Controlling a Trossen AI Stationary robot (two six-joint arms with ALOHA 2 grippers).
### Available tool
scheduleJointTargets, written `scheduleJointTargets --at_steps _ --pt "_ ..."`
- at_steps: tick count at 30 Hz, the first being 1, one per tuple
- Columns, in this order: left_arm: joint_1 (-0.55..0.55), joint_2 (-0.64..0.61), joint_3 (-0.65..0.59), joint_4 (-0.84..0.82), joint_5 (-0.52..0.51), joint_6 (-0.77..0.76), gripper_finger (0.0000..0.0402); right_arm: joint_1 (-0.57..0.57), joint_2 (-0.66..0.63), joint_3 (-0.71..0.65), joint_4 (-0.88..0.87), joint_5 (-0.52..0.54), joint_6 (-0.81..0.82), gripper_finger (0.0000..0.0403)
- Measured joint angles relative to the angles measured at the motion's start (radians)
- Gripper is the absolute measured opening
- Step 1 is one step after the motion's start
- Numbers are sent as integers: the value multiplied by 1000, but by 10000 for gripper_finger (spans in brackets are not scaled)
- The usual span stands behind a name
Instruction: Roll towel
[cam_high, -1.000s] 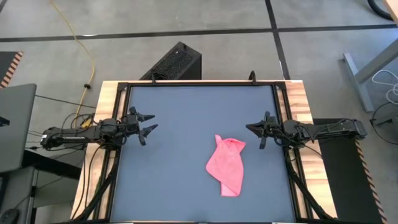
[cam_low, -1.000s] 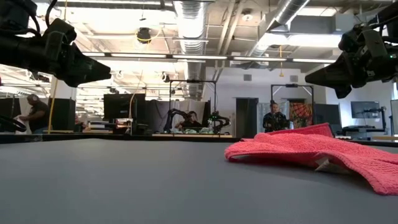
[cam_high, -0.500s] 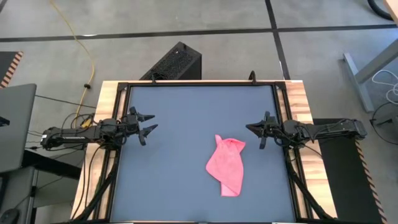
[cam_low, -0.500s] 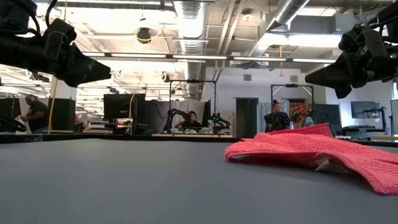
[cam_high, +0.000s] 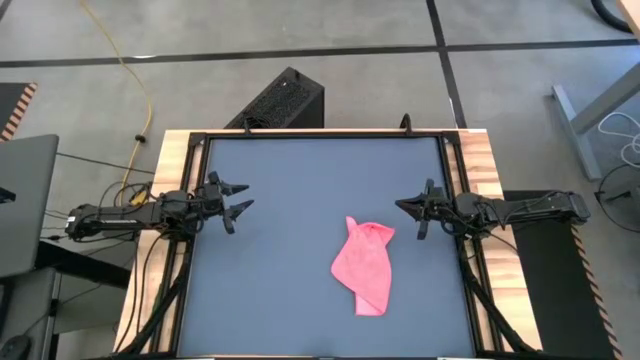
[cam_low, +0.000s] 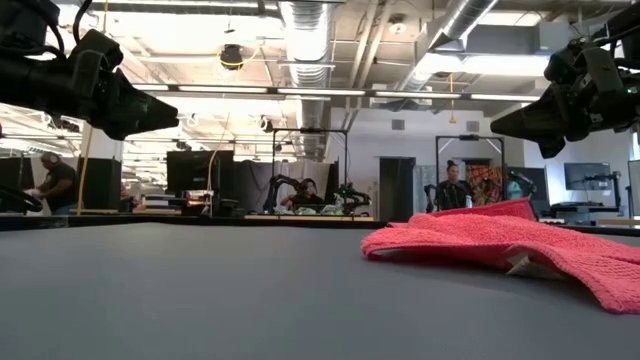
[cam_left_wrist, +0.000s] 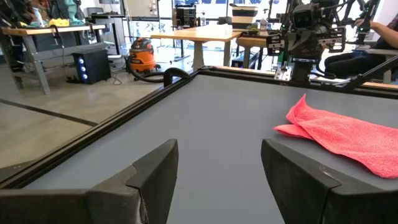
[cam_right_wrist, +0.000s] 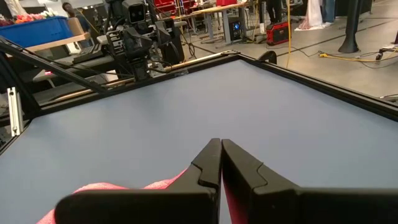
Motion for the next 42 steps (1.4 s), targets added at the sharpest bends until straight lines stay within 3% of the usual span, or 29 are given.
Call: scheduleJointTargets --at_steps 6,9,12,16,20,23,31,37,42 --pt "0 0 0 0 0 -5 222 -8 0 -1 14 15 -69 40" --pt "0 0 0 0 27 -146 222 -20 0 -1 43 24 -107 40" --pt "0 0 0 -2 79 -373 222 -27 0 -1 63 24 4 40" --pt "0 0 1 -5 60 -553 222 -22 1 -1 75 9 294 40" --pt "-10 0 1 -10 118 -616 222 7 2 -1 140 -148 361 40" --pt "-37 0 1 -17 175 -604 222 62 44 22 151 -159 408 40" --pt "-160 16 1 125 185 -467 222 197 421 256 29 -28 304 40" --pt "-232 108 1 307 181 -336 222 196 731 519 -357 -25 264 41" --pt "-252 282 1 443 175 -285 222 184 924 711 -652 -26 229 60"
